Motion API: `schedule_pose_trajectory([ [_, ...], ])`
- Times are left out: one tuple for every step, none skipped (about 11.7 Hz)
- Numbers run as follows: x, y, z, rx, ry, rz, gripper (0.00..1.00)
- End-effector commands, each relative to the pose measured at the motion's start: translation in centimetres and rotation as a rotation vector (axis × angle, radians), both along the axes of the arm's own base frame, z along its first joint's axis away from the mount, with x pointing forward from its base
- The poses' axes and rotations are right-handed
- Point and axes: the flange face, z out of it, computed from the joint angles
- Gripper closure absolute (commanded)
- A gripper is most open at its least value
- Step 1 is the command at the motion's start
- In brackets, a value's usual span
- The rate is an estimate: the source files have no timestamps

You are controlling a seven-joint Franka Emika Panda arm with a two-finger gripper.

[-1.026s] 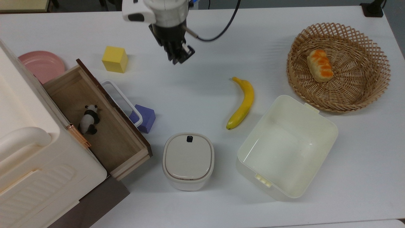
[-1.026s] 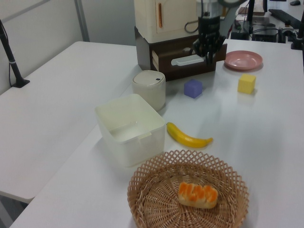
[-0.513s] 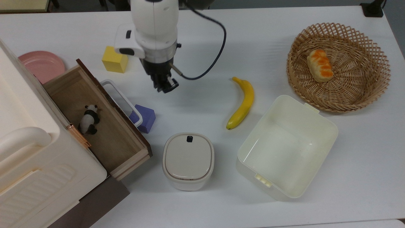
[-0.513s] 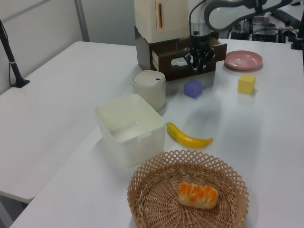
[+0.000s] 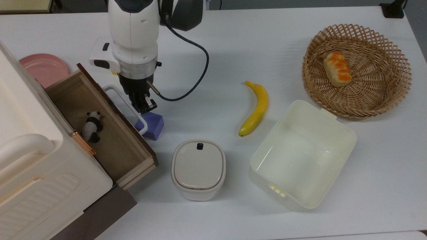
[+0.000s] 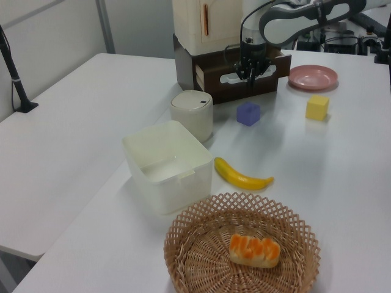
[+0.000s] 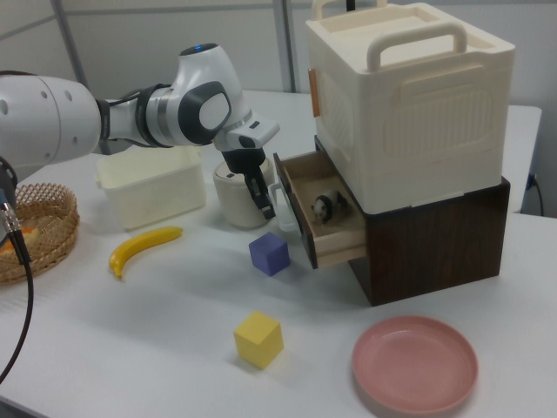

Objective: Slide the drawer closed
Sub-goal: 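Push the drawer front with the gripper into the wooden unit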

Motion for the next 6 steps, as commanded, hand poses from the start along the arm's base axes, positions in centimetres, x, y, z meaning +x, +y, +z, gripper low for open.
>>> schedule_pose_trajectory([
  [1.6, -2.6, 0.1, -0.05, -0.102, -0.022, 0.85],
  [1.8, -3.1, -0.5, -0.058, -0.106, -0.023, 0.85],
  [2.2, -3.6, 0.2, -0.062, -0.124, -0.03, 0.85],
  [2.4, -4.9, 0.1, -0.065, -0.131, -0.046, 0.85],
  [2.8, -5.6, 0.6, -0.069, -0.158, -0.052, 0.85],
  [3.1, -6.3, 0.2, -0.071, -0.18, -0.056, 0.85],
])
